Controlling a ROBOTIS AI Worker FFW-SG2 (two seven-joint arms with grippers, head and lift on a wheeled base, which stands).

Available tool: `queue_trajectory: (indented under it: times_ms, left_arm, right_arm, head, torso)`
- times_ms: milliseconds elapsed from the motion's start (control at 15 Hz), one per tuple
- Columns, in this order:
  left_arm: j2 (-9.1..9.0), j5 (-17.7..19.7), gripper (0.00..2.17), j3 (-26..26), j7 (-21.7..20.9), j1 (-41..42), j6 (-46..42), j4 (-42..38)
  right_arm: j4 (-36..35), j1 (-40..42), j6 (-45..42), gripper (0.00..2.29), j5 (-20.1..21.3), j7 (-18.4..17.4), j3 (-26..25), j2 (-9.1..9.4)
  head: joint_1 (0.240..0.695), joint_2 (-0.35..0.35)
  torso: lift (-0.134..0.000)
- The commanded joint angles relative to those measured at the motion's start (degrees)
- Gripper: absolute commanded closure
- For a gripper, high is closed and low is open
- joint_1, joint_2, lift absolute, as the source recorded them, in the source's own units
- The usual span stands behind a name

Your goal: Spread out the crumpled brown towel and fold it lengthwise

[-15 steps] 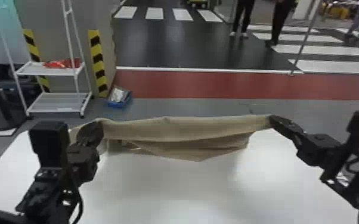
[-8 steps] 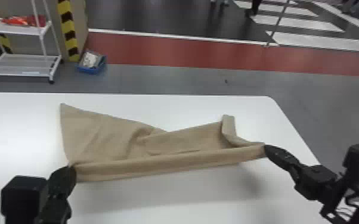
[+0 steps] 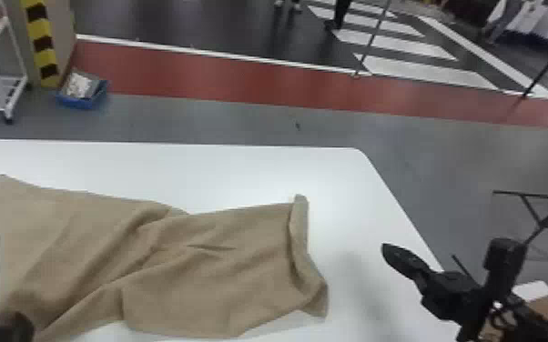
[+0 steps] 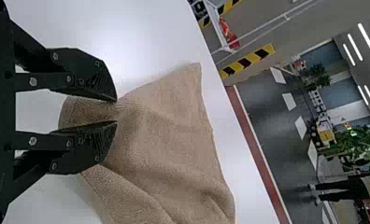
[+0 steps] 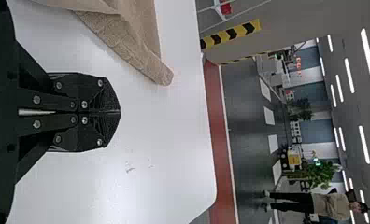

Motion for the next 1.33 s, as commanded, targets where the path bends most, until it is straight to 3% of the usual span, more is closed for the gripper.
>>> queue_trajectory:
  times_ms: [0,133,267,333,533,600,733,867,1267]
  left_arm:
    - [0.07,1.6,0.32,1.63,-0.42,-0.1,-0.32,-0.96]
    - [0.07,1.78,0.32,1.72,-0.77,-0.45,-0.67,-1.23]
    - [-0.1,2.4,0.32,1.72,-1.03,-1.16,-0.85,-0.52]
    - [-0.19,2.75,0.18,1.72,-1.12,-1.6,-1.2,0.0]
    - [-0.45,7.41,0.12,4.71,-0.86,-1.77,-9.99,1.41]
    - [-0.45,7.41,0.12,4.97,-0.42,-1.95,-11.22,1.76]
    - [-0.54,7.93,0.13,5.67,-0.24,-2.56,-11.57,1.94]
    - [-0.45,8.2,0.13,6.2,-0.15,-2.56,-11.74,1.94]
    - [-0.45,8.9,0.14,6.55,-0.15,-2.56,-11.74,1.94]
  right_arm:
    - [-0.1,-0.33,0.51,1.48,1.45,-0.21,0.41,0.25]
    - [-0.71,-0.24,0.51,1.43,1.36,0.05,0.59,0.6]
    - [-4.49,1.25,0.69,0.25,0.39,2.43,1.2,2.62]
    - [-6.07,1.69,0.69,0.09,0.48,2.6,1.64,3.85]
    - [-9.5,4.07,0.86,0.11,-1.19,6.12,4.1,4.99]
    - [-10.38,5.39,-0.54,0.22,1.45,7.0,6.03,4.99]
    - [-10.47,7.14,-4.23,0.26,10.77,7.0,10.17,4.99]
    - [-8.8,8.02,-6.69,0.26,15.86,6.91,11.4,4.73]
    - [-5.98,10.75,-11.09,0.41,19.29,7.35,11.92,3.67]
  head:
    - [0.695,-0.343]
    - [0.695,-0.338]
    - [0.695,-0.325]
    - [0.695,-0.315]
    - [0.695,-0.261]
    - [0.695,-0.242]
    - [0.695,-0.197]
    - [0.695,-0.162]
    - [0.695,-0.157]
  torso:
    - [-0.125]
    - [-0.125]
    - [-0.125]
    - [-0.125]
    - [-0.125]
    - [-0.125]
    - [-0.125]
    - [-0.125]
    - [-0.125]
